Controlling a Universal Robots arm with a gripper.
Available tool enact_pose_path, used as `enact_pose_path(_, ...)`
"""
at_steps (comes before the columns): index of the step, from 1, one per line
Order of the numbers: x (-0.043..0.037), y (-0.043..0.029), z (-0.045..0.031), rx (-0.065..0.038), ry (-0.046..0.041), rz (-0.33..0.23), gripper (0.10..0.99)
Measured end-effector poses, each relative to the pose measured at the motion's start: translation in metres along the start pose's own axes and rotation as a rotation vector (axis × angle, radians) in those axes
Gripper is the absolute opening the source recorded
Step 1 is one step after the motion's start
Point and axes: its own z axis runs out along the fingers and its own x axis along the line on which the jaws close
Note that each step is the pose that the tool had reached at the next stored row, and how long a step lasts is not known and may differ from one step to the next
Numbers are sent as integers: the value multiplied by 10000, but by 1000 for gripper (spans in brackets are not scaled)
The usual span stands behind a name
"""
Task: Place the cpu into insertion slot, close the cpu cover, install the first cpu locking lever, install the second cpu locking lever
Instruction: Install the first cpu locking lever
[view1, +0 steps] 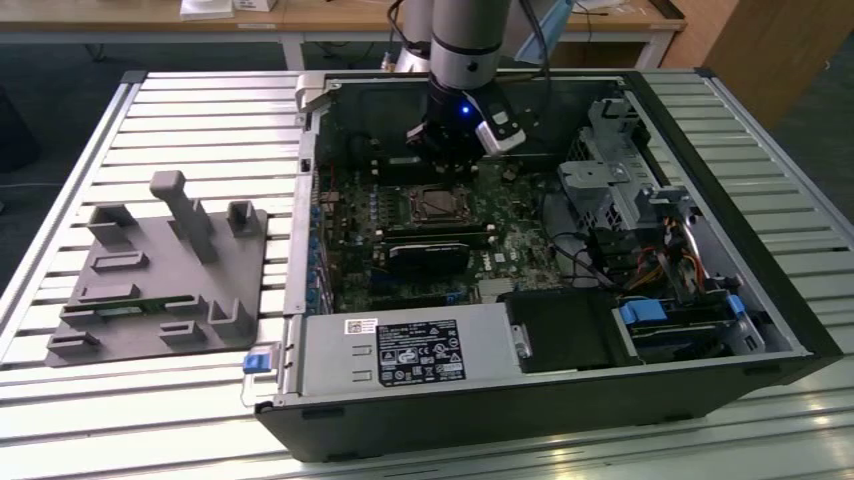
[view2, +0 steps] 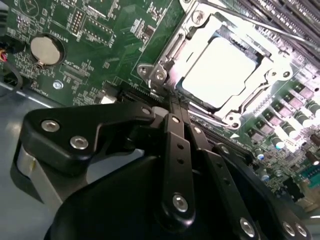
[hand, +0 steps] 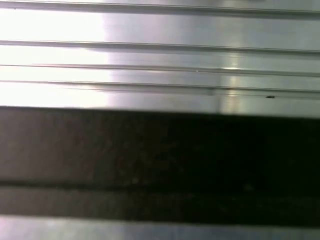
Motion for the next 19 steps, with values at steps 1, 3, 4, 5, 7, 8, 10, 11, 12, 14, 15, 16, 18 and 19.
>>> enact_pose_path(1, 0, 0, 6, 5, 0, 0, 106)
enact_pose_path(3, 0, -2, 21, 30, 4, 1, 106)
enact_pose_path(4, 0, -3, 30, 35, 3, 0, 106)
enact_pose_path(5, 0, -2, 39, 38, 3, 1, 106)
enact_pose_path(7, 0, -3, 49, 45, 3, 0, 106)
enact_pose_path(8, 0, -3, 54, 47, 4, 0, 106)
enact_pose_path(10, 0, -2, 65, 51, 6, 1, 106)
enact_pose_path(11, 0, -2, 68, 51, 6, 1, 106)
enact_pose_path(12, 0, -1, 68, 50, 5, 1, 106)
enact_pose_path(14, -1, 1, 57, 46, 1, 1, 106)
enact_pose_path(15, -2, 3, 43, 36, -7, 1, 106)
enact_pose_path(16, -3, 6, 22, 27, -11, 0, 106)
enact_pose_path(18, -1, 6, -41, 42, 0, 1, 106)
enact_pose_path(19, -1, 8, -71, 41, 0, 1, 106)
